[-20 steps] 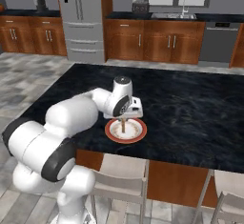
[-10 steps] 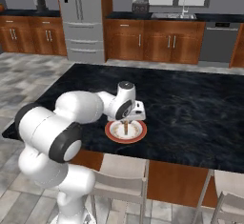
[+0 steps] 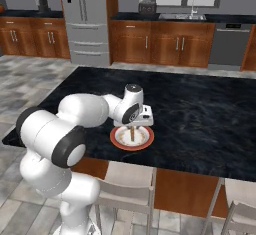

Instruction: Start the toaster. Once the lever pops up, take the bread to the plate on the dining counter.

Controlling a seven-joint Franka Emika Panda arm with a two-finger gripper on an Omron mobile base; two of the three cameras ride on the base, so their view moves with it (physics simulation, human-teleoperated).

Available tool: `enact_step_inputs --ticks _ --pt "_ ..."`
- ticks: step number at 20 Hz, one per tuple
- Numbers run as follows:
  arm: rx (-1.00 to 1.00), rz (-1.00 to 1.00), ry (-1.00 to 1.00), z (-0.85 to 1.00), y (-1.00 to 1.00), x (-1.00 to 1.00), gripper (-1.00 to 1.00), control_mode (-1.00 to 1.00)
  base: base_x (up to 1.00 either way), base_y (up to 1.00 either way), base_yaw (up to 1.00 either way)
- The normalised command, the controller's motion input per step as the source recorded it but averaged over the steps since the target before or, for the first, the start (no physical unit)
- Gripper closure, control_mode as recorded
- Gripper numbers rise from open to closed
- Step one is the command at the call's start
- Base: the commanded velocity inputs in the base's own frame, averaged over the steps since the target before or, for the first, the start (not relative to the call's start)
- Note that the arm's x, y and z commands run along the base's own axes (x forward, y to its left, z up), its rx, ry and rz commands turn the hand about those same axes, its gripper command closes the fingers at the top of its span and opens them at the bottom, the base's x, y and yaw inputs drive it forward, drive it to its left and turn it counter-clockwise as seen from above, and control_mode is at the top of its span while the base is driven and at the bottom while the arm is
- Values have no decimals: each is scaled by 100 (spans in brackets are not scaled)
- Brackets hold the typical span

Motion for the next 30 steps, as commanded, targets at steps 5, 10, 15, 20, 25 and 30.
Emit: enact_step_inputs --ticks 5,10,15,20,25,30 --pt "0 0 0 0 0 0 -100 -100 0 0 0" --pt "0 0 0 1 0 0 -100 -100 0 0 0" --pt "0 0 -2 34 0 0 -100 -100 0 0 0" --pt "-4 0 -3 58 0 -20 -100 -100 0 0 0" --pt "-7 0 0 55 12 -43 -100 -100 0 0 0" --pt "-4 -1 0 61 29 -48 -100 -100 0 0 0"
